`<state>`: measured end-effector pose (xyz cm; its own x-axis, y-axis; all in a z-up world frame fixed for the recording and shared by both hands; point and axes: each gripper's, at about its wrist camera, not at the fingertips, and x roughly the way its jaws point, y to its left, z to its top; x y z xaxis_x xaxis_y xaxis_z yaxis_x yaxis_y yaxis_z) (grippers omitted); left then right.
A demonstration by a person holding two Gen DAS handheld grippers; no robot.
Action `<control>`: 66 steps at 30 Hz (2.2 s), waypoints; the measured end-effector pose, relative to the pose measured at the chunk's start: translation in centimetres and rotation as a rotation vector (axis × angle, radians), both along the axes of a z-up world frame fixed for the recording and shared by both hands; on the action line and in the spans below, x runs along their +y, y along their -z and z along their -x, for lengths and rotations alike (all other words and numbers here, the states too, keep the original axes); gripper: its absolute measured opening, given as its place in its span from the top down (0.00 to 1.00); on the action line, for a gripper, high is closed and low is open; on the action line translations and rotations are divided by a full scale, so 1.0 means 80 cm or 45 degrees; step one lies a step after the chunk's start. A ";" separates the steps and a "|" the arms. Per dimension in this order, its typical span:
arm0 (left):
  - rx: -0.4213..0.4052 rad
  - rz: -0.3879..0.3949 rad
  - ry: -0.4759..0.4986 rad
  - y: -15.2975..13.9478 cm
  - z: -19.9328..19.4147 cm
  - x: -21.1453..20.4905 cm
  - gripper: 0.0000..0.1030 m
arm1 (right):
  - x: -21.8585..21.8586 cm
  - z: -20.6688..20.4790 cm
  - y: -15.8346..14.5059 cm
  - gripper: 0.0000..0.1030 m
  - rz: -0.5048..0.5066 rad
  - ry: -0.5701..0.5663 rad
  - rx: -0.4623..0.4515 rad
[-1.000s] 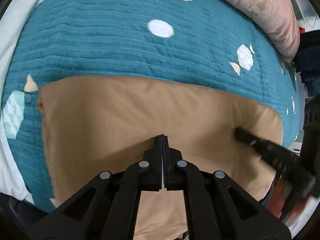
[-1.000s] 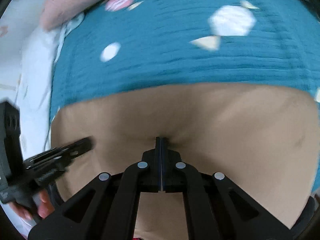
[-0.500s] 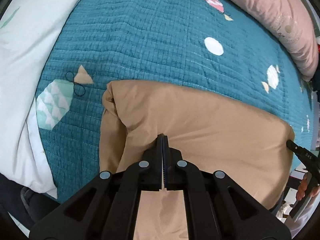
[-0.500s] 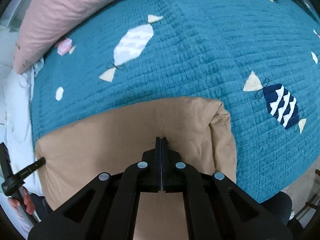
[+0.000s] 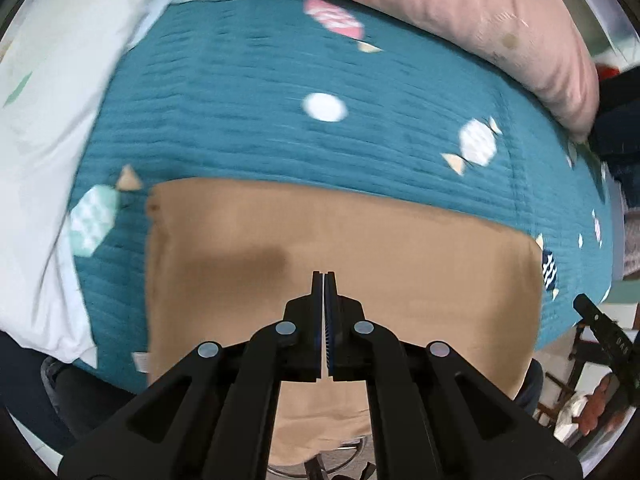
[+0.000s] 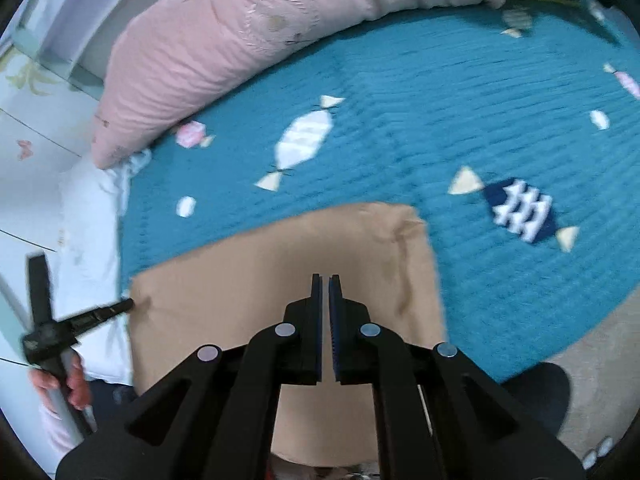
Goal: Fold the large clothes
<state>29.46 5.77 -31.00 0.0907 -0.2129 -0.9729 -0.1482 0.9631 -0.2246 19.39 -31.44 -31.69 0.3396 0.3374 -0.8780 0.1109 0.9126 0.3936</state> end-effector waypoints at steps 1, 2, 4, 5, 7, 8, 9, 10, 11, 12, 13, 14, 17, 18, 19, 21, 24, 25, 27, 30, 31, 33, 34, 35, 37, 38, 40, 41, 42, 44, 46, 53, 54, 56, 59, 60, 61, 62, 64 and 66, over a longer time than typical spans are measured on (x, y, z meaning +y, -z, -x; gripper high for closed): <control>0.010 0.012 0.015 0.002 -0.004 -0.015 0.97 | 0.000 0.003 0.003 0.95 0.024 0.004 0.006; 0.018 0.031 0.031 0.005 -0.005 -0.029 0.97 | -0.003 0.007 0.009 0.94 0.040 0.008 0.025; 0.031 0.046 0.071 0.014 -0.010 -0.058 0.97 | -0.016 0.012 0.023 0.50 0.020 0.019 0.063; 0.039 0.043 0.081 0.019 -0.011 -0.065 0.97 | -0.023 0.014 0.032 0.33 0.018 0.052 0.084; 0.072 0.041 0.097 0.032 -0.014 -0.082 0.97 | -0.035 0.022 0.044 0.19 0.040 0.133 0.077; 0.087 0.044 0.100 0.039 -0.016 -0.087 0.97 | -0.038 0.023 0.048 0.19 0.041 0.145 0.082; 0.100 0.045 0.099 0.046 -0.017 -0.090 0.97 | -0.042 0.024 0.057 0.19 0.021 0.139 0.109; 0.120 0.055 0.093 0.056 -0.018 -0.093 0.97 | -0.046 0.024 0.067 0.19 -0.001 0.136 0.144; 0.136 0.062 0.083 0.064 -0.018 -0.094 0.97 | -0.049 0.024 0.077 0.19 -0.005 0.147 0.176; 0.149 0.052 0.074 0.074 -0.019 -0.096 0.97 | -0.050 0.025 0.082 0.18 -0.003 0.153 0.195; 0.160 0.042 0.063 0.087 -0.020 -0.098 0.98 | -0.051 0.025 0.091 0.18 -0.002 0.147 0.218; 0.165 0.029 0.043 0.101 -0.021 -0.098 0.98 | -0.050 0.025 0.096 0.18 -0.003 0.139 0.232; 0.146 -0.030 0.036 0.113 -0.025 -0.105 0.98 | -0.047 0.026 0.116 0.14 -0.035 0.137 0.276; 0.148 -0.064 0.058 0.110 -0.028 -0.110 0.98 | -0.046 0.027 0.120 0.13 -0.037 0.148 0.288; 0.157 -0.087 0.075 0.107 -0.029 -0.114 0.98 | -0.045 0.028 0.122 0.13 -0.037 0.155 0.297; 0.159 -0.117 0.112 0.092 -0.026 -0.119 0.99 | -0.045 0.029 0.121 0.13 -0.033 0.167 0.301; 0.140 -0.069 0.152 0.063 -0.005 -0.119 0.99 | -0.047 0.036 0.110 0.13 -0.032 0.158 0.277; 0.152 -0.043 0.157 0.057 0.007 -0.118 0.99 | -0.048 0.040 0.107 0.13 -0.033 0.151 0.277; 0.214 -0.030 0.170 0.062 0.030 -0.116 0.99 | -0.049 0.048 0.104 0.13 -0.038 0.147 0.284; 0.264 -0.081 0.126 0.109 0.052 -0.110 0.99 | -0.046 0.059 0.104 0.13 -0.046 0.157 0.285; 0.259 -0.094 0.110 0.117 0.050 -0.110 0.98 | -0.045 0.061 0.105 0.13 -0.046 0.162 0.295; 0.285 -0.121 0.085 0.116 0.042 -0.112 0.98 | -0.040 0.065 0.107 0.13 -0.058 0.163 0.319; 0.294 -0.135 0.112 0.103 0.039 -0.117 0.98 | -0.038 0.067 0.105 0.13 -0.056 0.165 0.322; 0.280 -0.131 0.135 0.092 0.042 -0.120 0.99 | -0.037 0.069 0.102 0.13 -0.055 0.163 0.314; 0.266 -0.098 0.156 0.072 0.055 -0.119 0.99 | -0.035 0.077 0.090 0.13 -0.047 0.152 0.278; 0.276 -0.052 0.148 0.064 0.067 -0.116 0.98 | -0.036 0.081 0.084 0.13 -0.046 0.151 0.263; 0.302 -0.014 0.160 0.063 0.088 -0.117 0.98 | -0.037 0.091 0.075 0.12 -0.057 0.156 0.243; 0.313 -0.023 0.173 0.069 0.099 -0.118 0.98 | -0.037 0.093 0.073 0.12 -0.059 0.155 0.244; 0.332 -0.047 0.180 0.081 0.108 -0.120 0.98 | -0.037 0.095 0.072 0.12 -0.057 0.154 0.244; 0.422 -0.077 0.133 0.134 0.120 -0.116 0.98 | -0.033 0.096 0.073 0.12 -0.035 0.150 0.241; 0.426 -0.116 0.143 0.142 0.119 -0.123 0.98 | -0.031 0.095 0.076 0.12 -0.028 0.143 0.260; 0.300 -0.136 0.208 0.077 0.105 -0.140 0.97 | -0.049 0.083 0.065 0.10 -0.069 0.161 0.216; 0.281 -0.114 0.192 0.067 0.100 -0.138 0.97 | -0.052 0.078 0.063 0.10 -0.086 0.157 0.212; 0.257 -0.098 0.177 0.058 0.089 -0.134 0.97 | -0.057 0.067 0.065 0.10 -0.125 0.150 0.204; 0.251 -0.120 0.142 0.066 0.071 -0.123 0.97 | -0.055 0.050 0.076 0.10 -0.142 0.106 0.239; 0.264 -0.107 0.143 0.073 0.062 -0.121 0.98 | -0.053 0.044 0.083 0.10 -0.152 0.085 0.261; 0.309 -0.069 0.143 0.093 0.054 -0.121 0.98 | -0.051 0.038 0.090 0.10 -0.153 0.079 0.280; 0.326 -0.061 0.144 0.103 0.042 -0.113 0.98 | -0.047 0.033 0.097 0.10 -0.150 0.066 0.296; 0.336 -0.039 0.142 0.118 0.033 -0.113 0.98 | -0.041 0.025 0.110 0.10 -0.138 0.029 0.322; 0.361 -0.018 0.123 0.117 0.028 -0.106 0.98 | -0.039 0.017 0.126 0.10 -0.121 0.021 0.359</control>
